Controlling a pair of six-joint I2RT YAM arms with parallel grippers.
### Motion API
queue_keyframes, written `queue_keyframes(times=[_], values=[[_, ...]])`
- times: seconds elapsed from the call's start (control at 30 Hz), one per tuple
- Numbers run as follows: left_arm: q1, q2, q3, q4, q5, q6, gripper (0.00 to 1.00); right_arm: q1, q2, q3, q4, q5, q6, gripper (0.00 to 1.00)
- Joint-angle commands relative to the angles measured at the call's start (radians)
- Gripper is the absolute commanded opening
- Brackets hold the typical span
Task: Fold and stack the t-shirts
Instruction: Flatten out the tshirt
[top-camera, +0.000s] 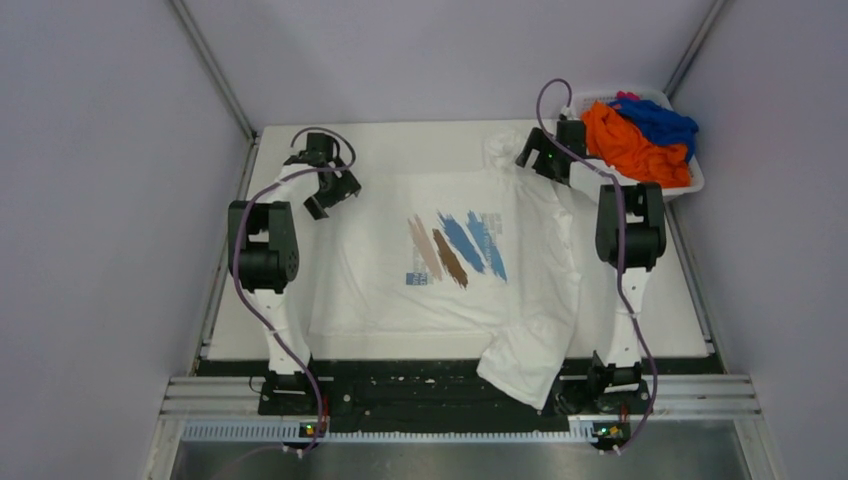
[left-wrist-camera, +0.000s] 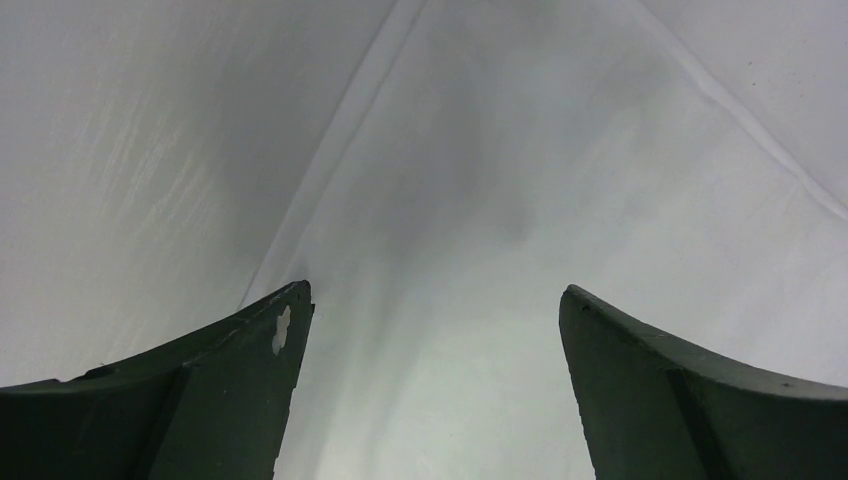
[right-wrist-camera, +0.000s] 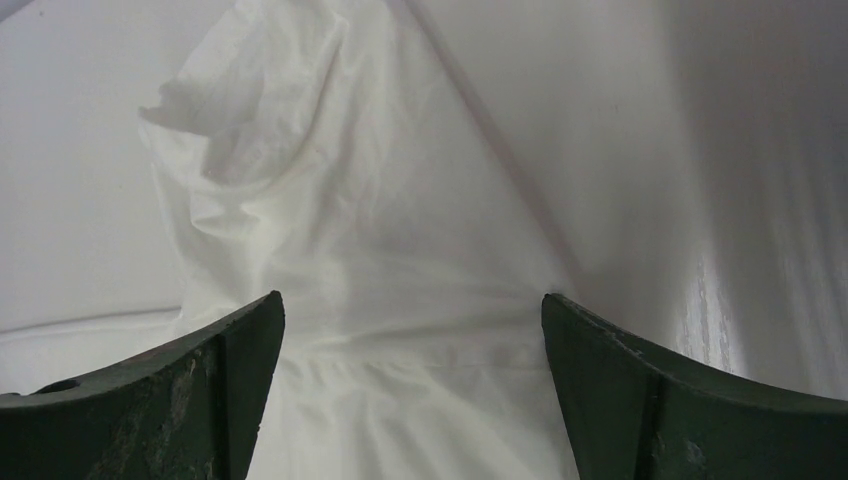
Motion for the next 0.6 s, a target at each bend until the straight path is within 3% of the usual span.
queue_keyframes(times=[0.0,0.27,0.57], values=[[0.003,0.009,0.034,0.011,0.026,0.014,0.98,-0.010,-0.046,-0.029,-0.091,0.028,-0.046,0.99],[0.002,-0.018,0.019,0.013,0.030,0.022,0.98,0.086,-0.086,0.046,-0.008,0.019,-0.212,0.99],[0.000,-0.132,-0.070,0.027,0.007,0.023,0.99,0.158,0.049,0.202,0.016,-0.025,-0.133,0.99]])
